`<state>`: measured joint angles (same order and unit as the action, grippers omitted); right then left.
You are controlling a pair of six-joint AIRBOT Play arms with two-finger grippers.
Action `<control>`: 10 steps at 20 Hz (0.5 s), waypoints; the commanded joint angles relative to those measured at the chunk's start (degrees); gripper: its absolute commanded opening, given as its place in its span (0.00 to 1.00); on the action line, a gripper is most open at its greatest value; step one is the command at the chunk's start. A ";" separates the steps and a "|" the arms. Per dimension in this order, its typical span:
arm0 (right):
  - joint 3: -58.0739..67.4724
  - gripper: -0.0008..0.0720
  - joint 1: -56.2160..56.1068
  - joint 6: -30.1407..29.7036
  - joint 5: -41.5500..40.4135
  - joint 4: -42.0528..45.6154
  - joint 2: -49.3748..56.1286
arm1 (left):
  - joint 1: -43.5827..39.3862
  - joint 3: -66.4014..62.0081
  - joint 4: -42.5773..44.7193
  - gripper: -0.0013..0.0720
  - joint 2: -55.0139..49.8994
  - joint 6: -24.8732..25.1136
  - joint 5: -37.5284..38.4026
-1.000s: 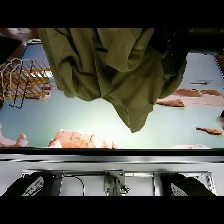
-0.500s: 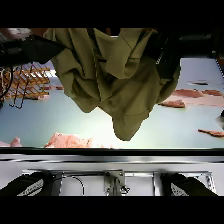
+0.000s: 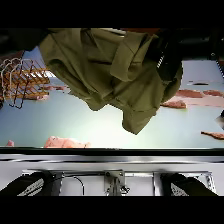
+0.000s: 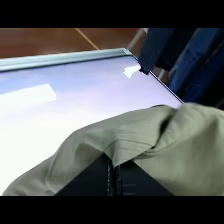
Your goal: Fold the shirts.
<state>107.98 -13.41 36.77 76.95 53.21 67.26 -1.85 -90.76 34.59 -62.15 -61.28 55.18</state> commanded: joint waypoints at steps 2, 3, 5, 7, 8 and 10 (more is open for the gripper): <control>-0.02 0.11 -0.02 -0.55 -3.96 -0.57 0.00 | 8.28 -1.07 0.52 0.10 2.82 -2.93 10.51; -0.02 0.11 -0.04 -0.85 -5.44 -1.42 0.02 | 9.11 -0.81 0.52 0.10 2.71 -4.02 13.73; -0.02 0.11 -0.04 -1.31 -7.80 -4.37 0.02 | 9.07 -0.15 0.55 0.10 2.67 -3.93 16.17; -0.02 0.11 -0.04 -1.51 -7.52 -7.74 0.02 | 9.07 -0.17 0.50 0.10 2.47 -3.93 12.28; -0.02 0.11 -0.04 -1.49 -6.80 -8.76 0.00 | 9.07 -0.26 0.20 0.10 2.47 -3.93 8.11; -0.02 0.11 -0.04 -1.44 -4.33 -11.45 0.02 | 9.07 -0.61 -3.63 0.10 2.45 -3.91 0.63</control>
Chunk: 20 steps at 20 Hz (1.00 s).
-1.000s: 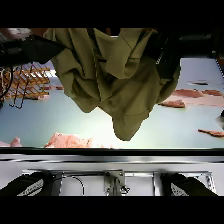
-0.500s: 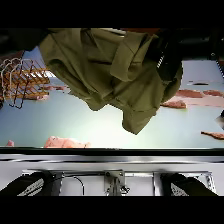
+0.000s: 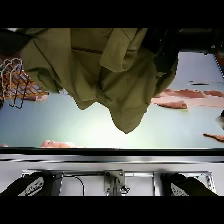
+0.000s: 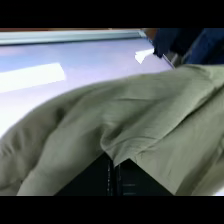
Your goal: Fold the shirts.
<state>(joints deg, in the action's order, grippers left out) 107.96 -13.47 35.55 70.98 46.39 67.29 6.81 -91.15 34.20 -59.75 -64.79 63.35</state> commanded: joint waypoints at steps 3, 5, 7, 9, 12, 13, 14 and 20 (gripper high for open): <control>0.00 0.11 0.02 0.87 5.07 -4.79 0.04 | 0.31 -1.20 -12.07 0.10 0.00 3.02 -11.98; 0.00 0.11 0.02 0.87 5.73 -4.00 0.04 | 0.31 -1.95 -14.99 0.10 0.02 4.52 -13.14; 0.00 0.11 -0.72 0.85 4.87 -3.21 0.07 | 0.31 -2.05 -15.15 0.10 -0.24 4.46 -13.88; 0.00 0.11 -3.08 0.92 3.98 0.81 0.20 | -0.76 -2.03 -16.15 0.10 -0.70 3.89 -12.94; 0.00 0.11 -7.30 0.85 1.75 2.86 1.18 | -2.73 -2.03 -15.98 0.10 -1.90 4.11 -13.44; 0.00 0.11 -8.04 0.85 0.15 3.30 1.22 | -2.51 -2.03 -14.84 0.10 -2.56 4.07 -13.18; 0.00 0.11 -8.13 0.83 -1.66 3.26 1.05 | -1.99 -2.03 -11.43 0.10 -2.95 3.48 -12.94; 0.07 0.11 -8.13 0.20 -3.93 4.55 -0.61 | 0.81 -2.03 0.57 0.10 -3.06 -4.09 -6.05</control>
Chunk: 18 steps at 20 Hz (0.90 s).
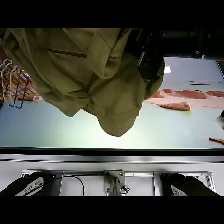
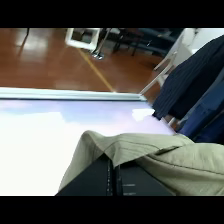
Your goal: Fold the shirts.
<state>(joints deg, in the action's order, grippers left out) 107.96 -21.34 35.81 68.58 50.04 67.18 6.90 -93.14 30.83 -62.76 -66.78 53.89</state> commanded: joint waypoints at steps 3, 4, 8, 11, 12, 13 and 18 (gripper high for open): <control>0.04 0.11 -0.26 0.17 -1.81 2.01 -0.50 | 1.14 -0.04 5.97 0.10 0.63 -2.10 6.49; 0.07 0.11 -0.26 0.24 -2.19 2.25 -0.50 | 1.64 -0.07 7.06 0.10 1.05 -2.12 6.58; 0.04 0.11 -0.26 0.52 -4.00 2.10 -0.48 | 4.09 -0.07 7.52 0.10 2.29 -4.02 7.80; 0.04 0.11 -0.26 0.52 -5.25 1.31 -0.48 | 3.21 -0.07 7.58 0.47 2.29 -3.93 11.89; 0.04 0.11 -0.26 0.52 -4.98 1.40 -0.50 | 3.54 -0.28 7.58 0.65 2.67 -3.06 11.43; 0.04 0.11 -0.26 0.59 -4.55 1.33 -0.50 | 3.93 -1.09 7.58 0.67 2.91 -1.18 10.84; 0.04 0.11 -0.26 0.87 0.22 0.22 -0.50 | 3.98 -7.78 4.22 0.67 3.06 8.31 10.21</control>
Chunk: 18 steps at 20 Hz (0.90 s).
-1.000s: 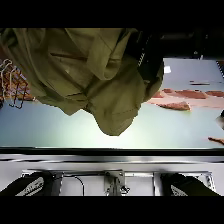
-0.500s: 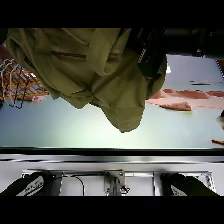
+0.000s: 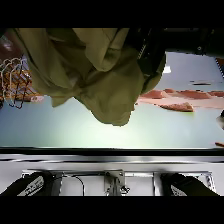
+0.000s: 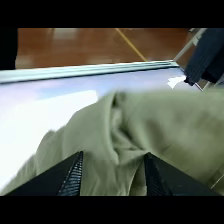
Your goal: Fold the shirts.
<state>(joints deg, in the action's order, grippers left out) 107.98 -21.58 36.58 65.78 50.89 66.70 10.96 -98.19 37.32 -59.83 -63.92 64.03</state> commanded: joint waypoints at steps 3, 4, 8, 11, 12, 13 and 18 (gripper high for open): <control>0.02 0.11 -0.02 0.72 4.81 0.24 0.00 | -1.64 -4.20 -2.84 0.67 0.09 11.19 0.57; 0.02 0.11 -0.02 0.72 5.49 0.24 -0.02 | -2.25 -4.28 -2.82 0.68 0.07 12.81 0.59; 0.04 0.11 -0.02 0.76 7.96 0.20 -0.02 | -5.95 -4.28 -2.78 0.70 -1.01 23.30 6.80; 0.04 0.11 -0.02 0.83 9.46 0.07 -0.02 | -7.26 -4.28 -2.60 0.75 -3.45 29.00 14.27; 0.04 0.11 -0.02 0.87 9.99 0.00 -0.02 | -7.48 -4.28 -2.60 0.75 -4.26 30.58 15.93; 0.04 0.11 -0.02 0.87 10.36 0.02 -0.02 | -7.54 -4.28 -2.58 0.75 -5.07 32.00 17.20; 0.04 0.11 -0.02 0.79 11.17 -1.29 0.00 | -9.64 -4.28 -2.67 0.73 -7.78 36.72 17.66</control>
<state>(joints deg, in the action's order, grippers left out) 108.01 -21.58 37.39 76.20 50.52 66.70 2.79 -102.41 34.79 -66.13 -31.09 80.03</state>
